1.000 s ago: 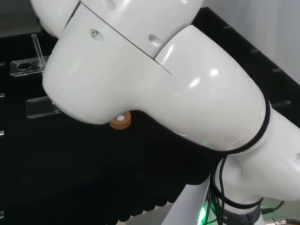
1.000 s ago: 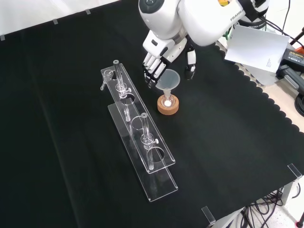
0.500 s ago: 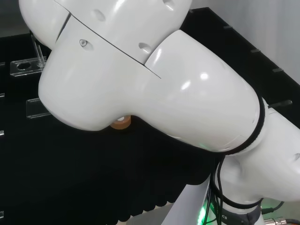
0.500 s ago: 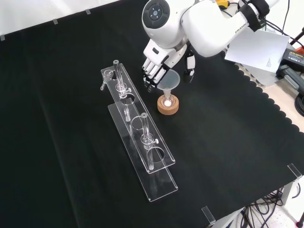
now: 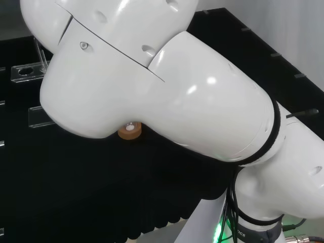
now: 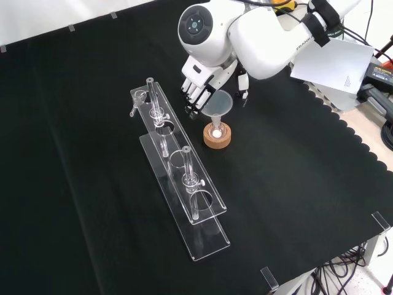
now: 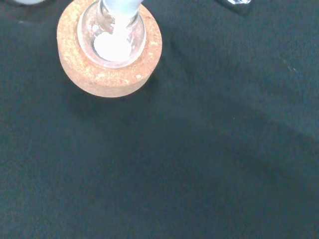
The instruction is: Remove the funnel from the round-bottom flask.
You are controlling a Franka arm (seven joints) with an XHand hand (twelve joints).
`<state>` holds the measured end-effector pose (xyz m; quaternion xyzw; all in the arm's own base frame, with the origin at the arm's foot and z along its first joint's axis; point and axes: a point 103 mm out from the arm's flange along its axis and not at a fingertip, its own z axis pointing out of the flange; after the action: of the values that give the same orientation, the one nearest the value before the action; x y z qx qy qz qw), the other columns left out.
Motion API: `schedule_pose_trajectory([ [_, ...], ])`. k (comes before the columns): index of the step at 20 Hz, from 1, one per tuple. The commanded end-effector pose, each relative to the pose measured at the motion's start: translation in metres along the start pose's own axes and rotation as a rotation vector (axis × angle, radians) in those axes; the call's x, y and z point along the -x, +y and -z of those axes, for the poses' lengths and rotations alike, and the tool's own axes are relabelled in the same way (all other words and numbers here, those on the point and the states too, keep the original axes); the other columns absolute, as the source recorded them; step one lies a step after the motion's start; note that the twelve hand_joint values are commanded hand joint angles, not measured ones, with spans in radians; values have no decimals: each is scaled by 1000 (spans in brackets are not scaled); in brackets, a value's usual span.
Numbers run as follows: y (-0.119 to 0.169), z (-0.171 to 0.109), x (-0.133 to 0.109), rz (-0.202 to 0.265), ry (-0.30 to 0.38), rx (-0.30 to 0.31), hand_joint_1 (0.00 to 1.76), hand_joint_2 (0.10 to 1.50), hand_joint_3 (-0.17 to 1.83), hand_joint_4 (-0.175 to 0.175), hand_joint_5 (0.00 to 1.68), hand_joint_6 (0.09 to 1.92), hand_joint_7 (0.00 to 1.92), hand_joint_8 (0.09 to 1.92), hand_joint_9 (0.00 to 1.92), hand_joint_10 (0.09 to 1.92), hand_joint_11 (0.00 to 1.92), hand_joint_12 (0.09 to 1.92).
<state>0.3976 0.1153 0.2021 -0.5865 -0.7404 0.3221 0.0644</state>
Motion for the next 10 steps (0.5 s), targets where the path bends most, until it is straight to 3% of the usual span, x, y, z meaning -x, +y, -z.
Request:
schedule_pose_trajectory([
  [1, 1, 0, 0, -7, -19, 26, 704, 661, 375, -57, 376, 87, 284, 700, 667, 584, 451, 1401],
  [6, -4, 4, -1, -58, -67, 146, 749, 711, 426, -48, 606, 109, 620, 670, 1002, 485, 624, 1283],
  [10, -10, 10, 1, -83, -59, 188, 791, 776, 479, 12, 868, 466, 877, 607, 1229, 358, 788, 1203],
])
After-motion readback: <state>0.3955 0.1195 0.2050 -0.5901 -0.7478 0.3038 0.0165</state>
